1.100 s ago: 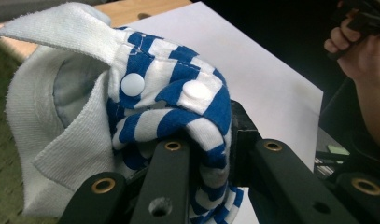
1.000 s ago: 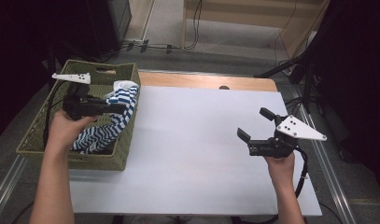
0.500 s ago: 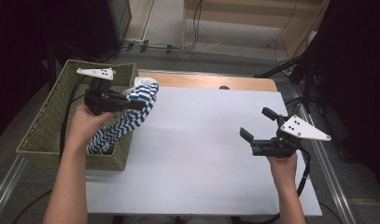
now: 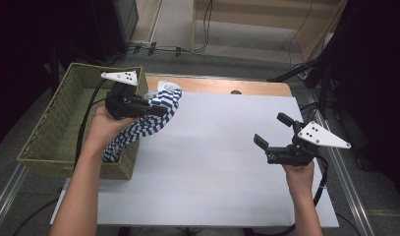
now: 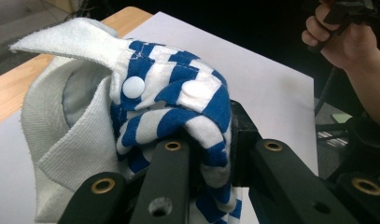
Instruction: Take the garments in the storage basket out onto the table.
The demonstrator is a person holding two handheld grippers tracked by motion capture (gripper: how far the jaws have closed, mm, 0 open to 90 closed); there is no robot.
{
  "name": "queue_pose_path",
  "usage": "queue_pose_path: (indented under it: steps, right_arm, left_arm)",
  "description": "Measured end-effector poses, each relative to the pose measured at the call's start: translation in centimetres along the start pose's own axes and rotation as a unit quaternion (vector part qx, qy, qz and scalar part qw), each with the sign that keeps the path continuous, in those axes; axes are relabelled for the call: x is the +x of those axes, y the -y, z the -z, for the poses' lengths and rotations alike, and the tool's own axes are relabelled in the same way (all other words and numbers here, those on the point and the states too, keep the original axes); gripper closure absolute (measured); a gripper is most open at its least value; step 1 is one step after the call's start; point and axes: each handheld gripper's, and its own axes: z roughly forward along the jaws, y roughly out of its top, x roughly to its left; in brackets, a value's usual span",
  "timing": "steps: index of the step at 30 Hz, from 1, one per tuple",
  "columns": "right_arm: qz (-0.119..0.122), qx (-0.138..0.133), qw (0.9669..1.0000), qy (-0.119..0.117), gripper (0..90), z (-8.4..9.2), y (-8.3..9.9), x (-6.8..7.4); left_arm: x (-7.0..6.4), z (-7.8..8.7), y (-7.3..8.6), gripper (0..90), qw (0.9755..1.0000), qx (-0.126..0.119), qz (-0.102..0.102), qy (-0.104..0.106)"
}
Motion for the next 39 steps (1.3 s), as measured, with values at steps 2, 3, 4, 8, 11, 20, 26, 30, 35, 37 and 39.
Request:
queue_pose_path:
  steps: [2, 3, 4, 8, 11, 20, 26, 30, 35, 37, 39]
  right_arm:
    - [0.0, -0.001, 1.0, -0.002, 0.0, 0.0, 0.0, 0.0]
    - [0.001, -0.001, 1.0, -0.002, 0.0, 0.0, 0.0, 0.0]
    - [-0.003, 0.001, 1.0, 0.001, 0.0, 0.1, 0.0, 0.1]
    - [-0.006, -0.001, 1.0, 0.001, 0.0, 0.2, 0.0, -0.1]
    - [-0.008, -0.002, 1.0, 0.003, 0.0, 0.3, 0.0, -0.2]
    - [-0.009, -0.006, 0.9999, 0.003, 0.0, 0.5, -0.1, -0.3]
    - [-0.011, -0.007, 0.9999, 0.004, 0.0, 0.6, -0.1, -0.4]
    - [-0.013, -0.01, 0.9999, 0.004, 0.0, 0.7, -0.1, -0.5]
    - [-0.015, -0.012, 0.9998, 0.004, 0.0, 0.9, -0.1, -0.6]
    - [-0.013, -0.016, 0.9998, 0.004, 0.0, 1.0, -0.1, -0.7]
    - [-0.016, -0.017, 0.9997, 0.006, 0.0, 1.1, -0.1, -0.7]
  left_arm:
    - [-0.1, -0.4, -0.5, 81.5, 1.0, 0.001, -0.003, 0.003]
    - [-0.1, -0.6, -0.8, 81.4, 1.0, 0.0, -0.004, 0.006]
    - [-0.2, -0.7, -1.1, 81.4, 0.9999, 0.0, -0.01, 0.007]
    - [-0.6, -1.5, -2.5, 81.5, 0.9996, 0.002, -0.025, 0.013]
    - [-0.6, -1.8, -3.1, 81.5, 0.9993, -0.002, -0.03, 0.021]
    - [-1.2, -3.6, -5.4, 81.4, 0.9983, 0.003, -0.049, 0.03]
    - [-1.3, -5.0, -6.6, 81.4, 0.9972, 0.007, -0.061, 0.043]
    - [-1.6, -6.4, -7.5, 81.4, 0.9958, 0.015, -0.076, 0.049]
    - [-1.8, -7.5, -8.1, 81.4, 0.9942, 0.021, -0.088, 0.058]
    - [-2.0, -7.9, -8.5, 81.4, 0.9938, 0.02, -0.091, 0.06]
    - [-2.2, -8.4, -9.1, 81.4, 0.9931, 0.019, -0.095, 0.065]
